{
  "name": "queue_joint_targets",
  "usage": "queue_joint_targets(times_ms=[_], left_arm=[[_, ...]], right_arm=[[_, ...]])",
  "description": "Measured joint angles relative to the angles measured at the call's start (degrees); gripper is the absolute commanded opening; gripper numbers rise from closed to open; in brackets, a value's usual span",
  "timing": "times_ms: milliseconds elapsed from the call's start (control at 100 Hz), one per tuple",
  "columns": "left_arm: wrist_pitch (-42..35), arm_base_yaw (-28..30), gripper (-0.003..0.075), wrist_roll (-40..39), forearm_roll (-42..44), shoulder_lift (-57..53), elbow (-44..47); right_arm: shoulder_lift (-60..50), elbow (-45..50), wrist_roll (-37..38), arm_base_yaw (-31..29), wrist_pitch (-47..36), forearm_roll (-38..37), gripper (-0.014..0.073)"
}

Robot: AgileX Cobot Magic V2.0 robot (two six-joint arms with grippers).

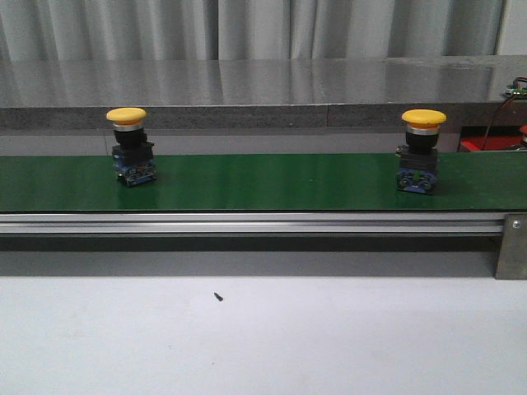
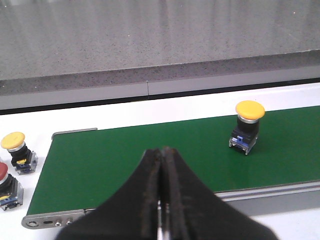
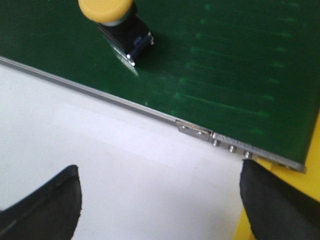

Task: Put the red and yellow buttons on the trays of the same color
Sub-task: 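Grasp the first yellow button at the belt's end with the right gripper, then lower the yellow button into the yellow tray and open the right gripper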

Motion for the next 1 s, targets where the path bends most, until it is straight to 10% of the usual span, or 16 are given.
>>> queue_joint_targets(times_ms=[640,850,1000], left_arm=[[0.0,0.0,-0.0020,0.0,0.0,0.0,0.0],[0.0,0.0,-0.0020,0.0,0.0,0.0,0.0],[0.0,0.0,-0.0020,-0.1,0.0,0.0,0.0]], right_arm=[[20.4,-15.3,-0.6,3.0,-4.4,0.0,0.0626],[23.7,-15.6,-0.7,3.0,-5.4,0.0,0.0300],[23.9,-15.6,-0.7,3.0,-5.4,-0.2,0.0267]])
